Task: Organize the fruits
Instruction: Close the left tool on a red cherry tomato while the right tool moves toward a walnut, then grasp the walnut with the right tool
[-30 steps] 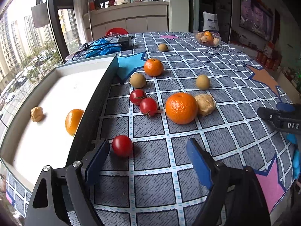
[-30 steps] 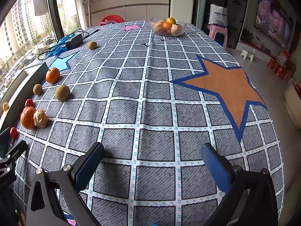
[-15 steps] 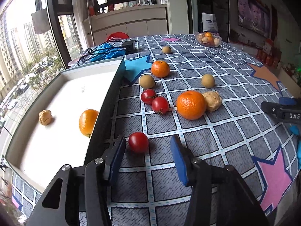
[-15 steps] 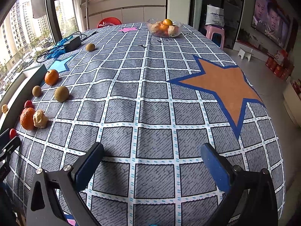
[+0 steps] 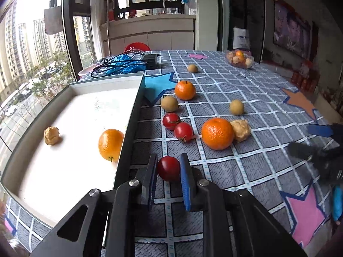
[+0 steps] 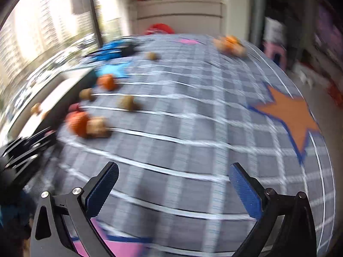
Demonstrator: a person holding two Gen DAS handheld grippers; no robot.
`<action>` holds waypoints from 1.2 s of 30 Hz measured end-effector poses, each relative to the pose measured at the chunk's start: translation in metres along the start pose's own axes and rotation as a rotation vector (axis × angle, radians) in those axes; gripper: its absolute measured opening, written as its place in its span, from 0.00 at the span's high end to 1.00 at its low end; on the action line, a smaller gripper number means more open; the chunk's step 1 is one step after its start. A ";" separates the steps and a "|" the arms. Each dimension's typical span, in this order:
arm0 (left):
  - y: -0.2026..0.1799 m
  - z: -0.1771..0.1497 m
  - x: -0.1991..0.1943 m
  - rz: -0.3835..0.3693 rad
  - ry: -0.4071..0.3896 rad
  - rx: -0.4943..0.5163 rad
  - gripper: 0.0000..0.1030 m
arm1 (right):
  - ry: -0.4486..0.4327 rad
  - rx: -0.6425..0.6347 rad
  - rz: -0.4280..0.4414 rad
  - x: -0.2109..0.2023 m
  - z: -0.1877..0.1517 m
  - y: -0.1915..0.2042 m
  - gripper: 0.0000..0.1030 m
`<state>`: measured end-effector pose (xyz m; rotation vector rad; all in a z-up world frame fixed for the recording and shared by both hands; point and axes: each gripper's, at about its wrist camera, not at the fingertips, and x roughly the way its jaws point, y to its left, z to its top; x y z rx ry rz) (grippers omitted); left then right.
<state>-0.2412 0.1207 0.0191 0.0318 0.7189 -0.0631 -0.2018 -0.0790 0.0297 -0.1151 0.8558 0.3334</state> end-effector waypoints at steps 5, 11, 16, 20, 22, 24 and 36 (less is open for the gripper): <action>0.002 -0.002 -0.002 -0.009 -0.012 0.040 0.78 | 0.024 -0.136 0.023 0.026 0.015 0.046 0.03; -0.005 0.001 0.004 -0.021 0.020 0.067 0.77 | 0.069 -0.116 0.094 0.048 0.023 0.054 0.25; -0.005 -0.002 0.001 -0.023 0.001 0.068 0.78 | 0.056 -0.096 0.117 0.049 0.030 0.049 0.77; 0.003 -0.003 -0.014 -0.098 -0.050 -0.004 0.78 | 0.018 -0.048 0.134 0.037 0.021 0.040 0.77; 0.002 -0.006 -0.022 -0.102 -0.082 -0.017 0.78 | 0.003 -0.033 0.143 0.030 0.013 0.035 0.77; 0.001 -0.007 -0.025 -0.116 -0.082 -0.028 0.78 | -0.006 -0.001 0.154 0.025 0.007 0.028 0.77; -0.014 -0.007 -0.033 -0.104 -0.103 0.014 0.78 | -0.069 0.077 0.148 0.011 0.001 0.014 0.77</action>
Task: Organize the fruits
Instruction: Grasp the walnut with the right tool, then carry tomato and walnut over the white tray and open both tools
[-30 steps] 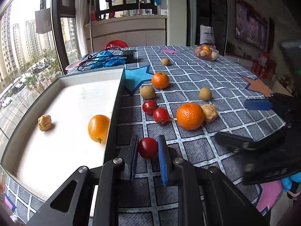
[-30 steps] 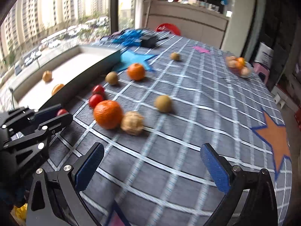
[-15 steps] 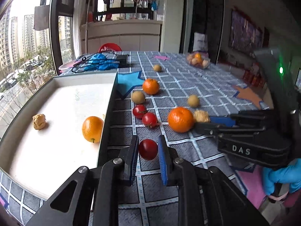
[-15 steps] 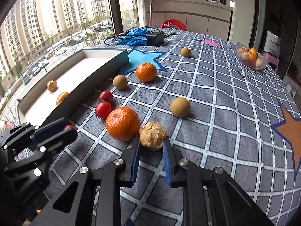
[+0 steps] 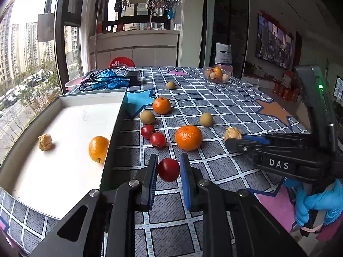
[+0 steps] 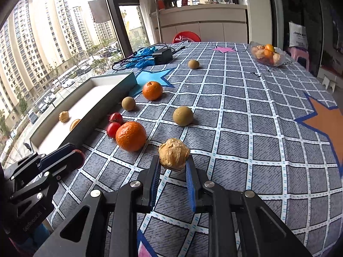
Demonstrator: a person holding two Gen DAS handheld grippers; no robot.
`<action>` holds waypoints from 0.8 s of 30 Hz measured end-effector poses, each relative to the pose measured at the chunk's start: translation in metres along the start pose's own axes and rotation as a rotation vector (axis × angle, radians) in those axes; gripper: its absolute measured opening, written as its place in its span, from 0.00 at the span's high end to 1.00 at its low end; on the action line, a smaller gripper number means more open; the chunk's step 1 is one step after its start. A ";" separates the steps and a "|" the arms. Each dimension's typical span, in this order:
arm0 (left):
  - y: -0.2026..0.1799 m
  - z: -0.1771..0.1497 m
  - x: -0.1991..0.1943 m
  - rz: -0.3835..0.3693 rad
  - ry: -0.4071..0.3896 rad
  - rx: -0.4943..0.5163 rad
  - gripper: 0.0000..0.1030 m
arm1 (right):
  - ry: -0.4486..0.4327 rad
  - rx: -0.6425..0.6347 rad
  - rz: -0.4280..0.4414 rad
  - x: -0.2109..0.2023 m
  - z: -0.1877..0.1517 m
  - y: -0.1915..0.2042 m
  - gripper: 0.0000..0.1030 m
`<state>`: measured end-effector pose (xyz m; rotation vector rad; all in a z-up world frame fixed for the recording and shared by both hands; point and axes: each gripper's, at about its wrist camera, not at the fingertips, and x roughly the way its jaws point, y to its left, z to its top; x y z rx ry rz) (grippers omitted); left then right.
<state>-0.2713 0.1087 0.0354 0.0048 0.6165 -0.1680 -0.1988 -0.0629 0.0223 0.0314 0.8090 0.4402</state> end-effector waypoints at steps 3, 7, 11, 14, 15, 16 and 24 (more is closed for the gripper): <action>0.001 -0.003 0.000 -0.003 0.001 -0.013 0.78 | 0.000 -0.018 -0.016 -0.003 -0.008 0.002 0.77; 0.003 -0.010 0.009 -0.012 0.041 -0.040 0.78 | 0.006 0.012 -0.016 -0.001 -0.011 -0.005 0.77; 0.008 -0.013 0.015 -0.017 0.061 -0.060 0.78 | 0.007 0.003 -0.012 0.001 -0.012 -0.003 0.77; 0.008 -0.015 0.016 -0.018 0.060 -0.068 0.78 | 0.006 -0.014 -0.017 0.002 -0.012 0.000 0.77; 0.008 -0.015 0.016 -0.015 0.058 -0.066 0.78 | 0.007 -0.015 -0.016 0.002 -0.012 0.000 0.77; 0.008 -0.014 0.016 -0.016 0.057 -0.064 0.78 | 0.008 -0.013 -0.015 0.002 -0.012 0.000 0.77; 0.009 -0.016 0.016 -0.027 0.051 -0.064 0.78 | 0.012 -0.019 -0.023 0.004 -0.012 0.001 0.77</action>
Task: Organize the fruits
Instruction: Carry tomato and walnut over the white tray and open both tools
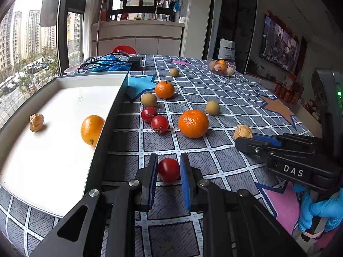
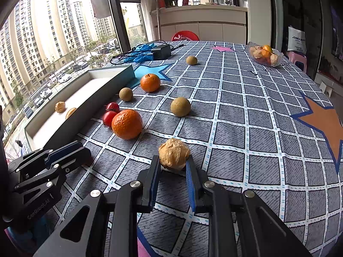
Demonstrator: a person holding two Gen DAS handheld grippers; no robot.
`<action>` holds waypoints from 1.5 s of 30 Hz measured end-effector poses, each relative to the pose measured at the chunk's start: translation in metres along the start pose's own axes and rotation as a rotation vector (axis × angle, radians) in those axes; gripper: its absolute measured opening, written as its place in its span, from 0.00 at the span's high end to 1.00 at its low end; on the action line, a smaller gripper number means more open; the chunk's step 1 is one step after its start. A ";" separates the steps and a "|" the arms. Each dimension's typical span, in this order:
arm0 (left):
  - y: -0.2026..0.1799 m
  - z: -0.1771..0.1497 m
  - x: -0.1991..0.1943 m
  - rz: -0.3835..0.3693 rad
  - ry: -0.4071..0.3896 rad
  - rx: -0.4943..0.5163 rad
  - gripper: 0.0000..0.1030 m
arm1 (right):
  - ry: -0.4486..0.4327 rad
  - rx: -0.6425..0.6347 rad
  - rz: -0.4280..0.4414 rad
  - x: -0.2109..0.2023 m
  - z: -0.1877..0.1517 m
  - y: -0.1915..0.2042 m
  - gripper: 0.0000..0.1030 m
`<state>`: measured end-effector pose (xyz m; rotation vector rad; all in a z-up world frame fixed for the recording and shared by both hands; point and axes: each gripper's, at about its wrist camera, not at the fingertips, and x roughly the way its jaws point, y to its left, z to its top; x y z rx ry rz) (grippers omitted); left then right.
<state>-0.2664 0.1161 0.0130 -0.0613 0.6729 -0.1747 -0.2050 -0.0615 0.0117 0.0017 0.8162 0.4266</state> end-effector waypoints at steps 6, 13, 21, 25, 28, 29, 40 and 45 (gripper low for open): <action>0.001 0.000 -0.001 -0.006 0.003 0.002 0.78 | 0.000 -0.003 -0.004 0.000 0.000 0.001 0.77; 0.001 0.000 -0.002 0.000 0.002 0.007 0.78 | -0.001 0.004 0.002 0.000 0.000 0.000 0.77; 0.001 -0.001 0.000 0.001 -0.002 0.015 0.78 | -0.002 0.006 0.004 0.000 0.001 0.000 0.77; 0.000 -0.001 0.001 0.007 0.004 0.022 0.78 | -0.002 0.007 0.004 0.000 0.000 0.000 0.77; -0.001 -0.001 0.002 0.009 0.003 0.018 0.78 | -0.002 0.009 0.007 0.000 0.000 -0.001 0.77; -0.001 -0.001 0.001 0.009 0.003 0.013 0.78 | -0.001 0.014 0.011 0.000 0.000 -0.001 0.77; -0.004 0.010 -0.034 -0.020 -0.062 0.014 0.78 | -0.043 0.045 0.032 -0.022 0.005 0.003 0.77; 0.019 0.020 -0.057 0.020 -0.110 -0.006 0.78 | -0.058 0.004 0.109 -0.033 0.020 0.033 0.77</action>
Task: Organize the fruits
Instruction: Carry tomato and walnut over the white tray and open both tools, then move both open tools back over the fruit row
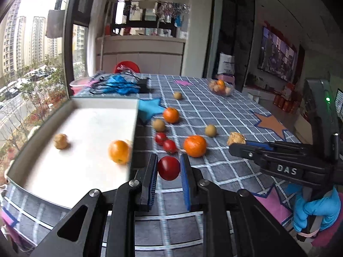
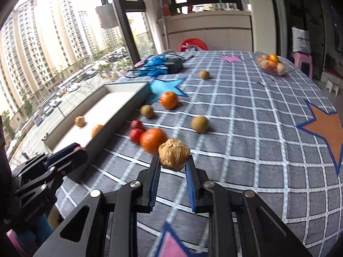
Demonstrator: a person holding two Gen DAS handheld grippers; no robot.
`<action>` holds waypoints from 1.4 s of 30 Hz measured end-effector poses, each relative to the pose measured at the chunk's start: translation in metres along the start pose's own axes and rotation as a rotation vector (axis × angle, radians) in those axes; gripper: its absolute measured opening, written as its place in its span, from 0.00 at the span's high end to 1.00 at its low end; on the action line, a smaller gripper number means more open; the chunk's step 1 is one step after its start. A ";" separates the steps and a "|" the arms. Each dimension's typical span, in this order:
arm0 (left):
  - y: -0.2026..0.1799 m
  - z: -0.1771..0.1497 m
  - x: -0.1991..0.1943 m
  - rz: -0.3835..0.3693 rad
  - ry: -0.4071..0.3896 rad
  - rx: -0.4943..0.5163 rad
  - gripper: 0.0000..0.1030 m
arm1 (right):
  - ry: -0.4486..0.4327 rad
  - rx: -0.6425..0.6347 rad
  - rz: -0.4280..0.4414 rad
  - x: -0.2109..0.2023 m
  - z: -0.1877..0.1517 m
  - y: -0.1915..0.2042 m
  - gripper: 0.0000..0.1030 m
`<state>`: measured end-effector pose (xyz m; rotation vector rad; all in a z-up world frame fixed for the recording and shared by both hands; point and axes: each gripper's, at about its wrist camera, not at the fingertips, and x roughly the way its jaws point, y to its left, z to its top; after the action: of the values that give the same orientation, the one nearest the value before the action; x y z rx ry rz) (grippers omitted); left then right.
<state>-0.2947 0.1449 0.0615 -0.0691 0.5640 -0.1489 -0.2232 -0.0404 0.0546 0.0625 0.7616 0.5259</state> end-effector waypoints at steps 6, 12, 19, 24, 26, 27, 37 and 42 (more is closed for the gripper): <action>0.056 0.003 -0.011 0.147 -0.011 -0.050 0.78 | 0.018 -0.072 0.121 0.020 0.017 0.059 0.76; 0.100 -0.004 -0.003 0.246 0.051 -0.105 0.78 | 0.080 -0.135 0.230 0.057 0.027 0.114 0.77; 0.125 -0.014 0.008 0.258 0.122 -0.157 0.66 | 0.181 -0.220 0.287 0.084 0.023 0.151 0.72; 0.139 -0.017 -0.007 0.272 0.061 -0.212 0.19 | 0.081 -0.173 0.184 0.071 0.029 0.131 0.02; 0.143 -0.016 -0.014 0.253 0.043 -0.243 0.19 | 0.048 -0.126 0.218 0.058 0.035 0.119 0.01; 0.144 -0.015 -0.016 0.250 0.041 -0.247 0.19 | 0.021 -0.107 0.216 0.049 0.038 0.111 0.01; 0.119 -0.003 -0.037 0.206 -0.013 -0.226 0.18 | -0.036 0.142 -0.141 0.013 0.032 -0.022 0.01; 0.090 0.005 -0.041 0.186 -0.023 -0.183 0.18 | 0.020 0.331 -0.228 0.015 0.010 -0.089 0.01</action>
<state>-0.3158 0.2407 0.0775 -0.1957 0.5571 0.0848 -0.1694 -0.1094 0.0305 0.2742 0.8573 0.1805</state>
